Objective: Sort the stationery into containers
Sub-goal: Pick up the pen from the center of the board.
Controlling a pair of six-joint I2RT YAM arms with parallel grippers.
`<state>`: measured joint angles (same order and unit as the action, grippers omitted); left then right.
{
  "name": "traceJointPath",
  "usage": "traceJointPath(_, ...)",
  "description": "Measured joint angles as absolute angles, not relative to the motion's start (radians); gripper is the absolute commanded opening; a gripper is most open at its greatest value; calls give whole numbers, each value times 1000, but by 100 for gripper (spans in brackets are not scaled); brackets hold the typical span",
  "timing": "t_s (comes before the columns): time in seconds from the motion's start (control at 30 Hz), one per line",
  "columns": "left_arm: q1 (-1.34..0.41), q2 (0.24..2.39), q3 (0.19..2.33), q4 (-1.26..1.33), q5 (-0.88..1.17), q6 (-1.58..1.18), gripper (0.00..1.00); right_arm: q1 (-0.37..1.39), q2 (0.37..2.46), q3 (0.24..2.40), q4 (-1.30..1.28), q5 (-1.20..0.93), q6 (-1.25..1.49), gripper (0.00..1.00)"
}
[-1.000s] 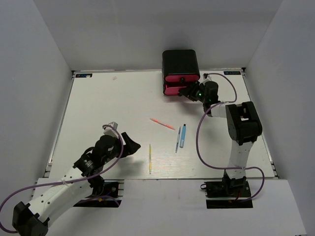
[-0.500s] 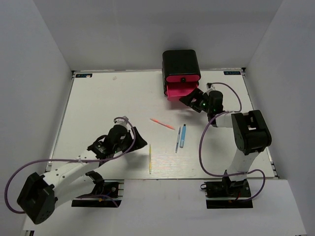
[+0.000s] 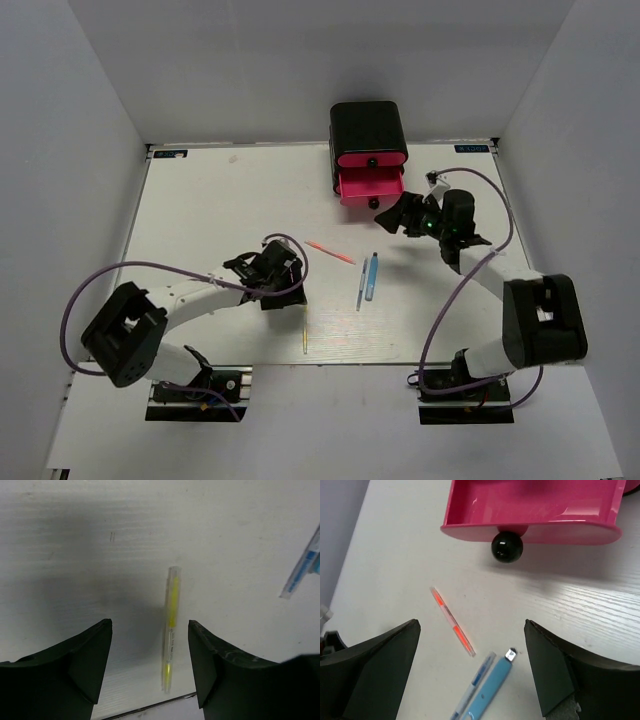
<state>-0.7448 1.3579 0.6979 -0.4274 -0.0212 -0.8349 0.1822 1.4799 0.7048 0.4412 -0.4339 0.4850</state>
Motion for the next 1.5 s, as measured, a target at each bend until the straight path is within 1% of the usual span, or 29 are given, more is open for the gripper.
traceJointPath(0.13,-793,1442,735,-469,-41,-828,67,167,1341,708,292,-441,349,90)
traceJointPath(0.23,-837,1509,798,-487,-59,-830,67,144,1262,706,215,-440,287,90)
traceJointPath(0.3,-868,1555,844,-505,-80,-834,64,131,1214,696,194,-437,268,90)
traceJointPath(0.33,-885,1578,868,-514,-92,-838,57,125,1185,686,187,-436,260,90)
traceJointPath(0.37,-901,1600,890,-523,-105,-844,52,119,1161,676,181,-433,255,87)
traceJointPath(0.43,-924,1634,923,-541,-132,-851,42,106,1120,664,170,-431,249,84)
traceJointPath(0.47,-935,1648,935,-547,-146,-854,30,102,1108,663,165,-430,249,80)
traceJointPath(0.53,-947,1665,949,-556,-167,-865,21,87,1092,662,161,-433,249,79)
traceJointPath(0.57,-952,1669,952,-558,-176,-870,14,80,1085,661,159,-433,250,77)
traceJointPath(0.6,-956,1670,953,-560,-178,-875,11,70,1079,659,159,-435,250,74)
traceJointPath(0.67,-960,1670,954,-562,-185,-880,5,54,1071,656,156,-448,252,70)
traceJointPath(0.7,-960,1670,955,-563,-189,-882,4,49,1069,656,156,-453,251,68)
traceJointPath(0.77,-962,1673,964,-573,-196,-884,1,33,1066,656,156,-467,252,68)
traceJointPath(0.8,-963,1675,971,-579,-198,-880,1,27,1065,656,156,-476,252,62)
traceJointPath(0.83,-963,1679,978,-584,-200,-876,0,23,1063,656,156,-481,249,59)
traceJointPath(0.87,-961,1683,991,-591,-201,-868,0,19,1060,656,155,-488,245,51)
traceJointPath(0.9,-957,1690,1010,-602,-200,-859,0,13,1056,656,155,-498,241,40)
traceJointPath(0.93,-952,1695,1033,-606,-200,-851,0,3,1053,656,155,-511,232,15)
traceJointPath(0.97,-945,1697,1069,-616,-200,-842,0,-6,1052,656,155,-521,223,5)
traceJointPath(1.0,-937,1700,1121,-627,-201,-834,0,-17,1051,656,153,-529,222,2)
traceJointPath(1.07,-923,1710,1253,-625,-200,-825,0,-36,1051,656,141,-540,222,2)
traceJointPath(1.17,-896,1728,1459,-545,-201,-825,0,-59,1051,656,128,-557,220,0)
traceJointPath(1.23,-881,1730,1538,-470,-203,-833,0,-72,1051,656,128,-566,220,0)
traceJointPath(1.37,-851,1738,1578,-321,-252,-873,0,-97,1040,656,129,-579,224,0)
traceJointPath(1.5,-821,1767,1522,-141,-331,-969,0,-116,1025,656,131,-592,231,0)
